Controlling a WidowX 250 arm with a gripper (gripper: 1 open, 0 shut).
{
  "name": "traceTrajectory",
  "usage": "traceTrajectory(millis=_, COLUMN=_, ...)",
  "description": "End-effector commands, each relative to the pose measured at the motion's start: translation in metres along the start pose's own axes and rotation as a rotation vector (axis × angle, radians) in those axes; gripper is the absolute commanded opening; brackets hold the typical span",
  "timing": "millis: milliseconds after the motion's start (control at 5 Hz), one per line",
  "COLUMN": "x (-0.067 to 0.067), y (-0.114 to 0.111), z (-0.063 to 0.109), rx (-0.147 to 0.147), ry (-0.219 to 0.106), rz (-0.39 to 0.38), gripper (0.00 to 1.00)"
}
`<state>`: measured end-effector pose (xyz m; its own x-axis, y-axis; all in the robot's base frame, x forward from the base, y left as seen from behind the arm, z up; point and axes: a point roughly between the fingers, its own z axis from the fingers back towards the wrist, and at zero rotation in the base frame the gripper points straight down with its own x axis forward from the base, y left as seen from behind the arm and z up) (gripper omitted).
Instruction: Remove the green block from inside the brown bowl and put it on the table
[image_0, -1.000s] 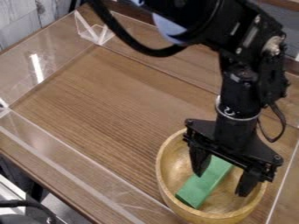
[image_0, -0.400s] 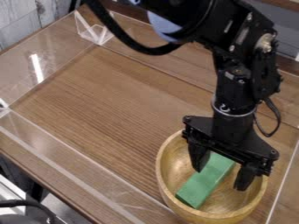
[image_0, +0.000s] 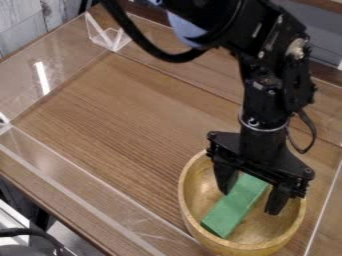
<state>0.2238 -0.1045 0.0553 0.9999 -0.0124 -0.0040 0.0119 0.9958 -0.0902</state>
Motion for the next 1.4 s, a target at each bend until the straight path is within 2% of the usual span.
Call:
traceTrajectory(millis=0, x=0.007, y=0.001, z=0.005, rx=-0.015, ry=-0.034, rz=0.007, gripper=1.0)
traceTrajectory(millis=1000, x=0.016, y=0.005, z=-0.004, rx=-0.034, ry=-0.043, rz=0.017, gripper=1.0)
traceTrajectory(millis=1200, x=0.017, y=0.005, z=-0.011, rx=-0.034, ry=-0.043, rz=0.015, gripper=1.0)
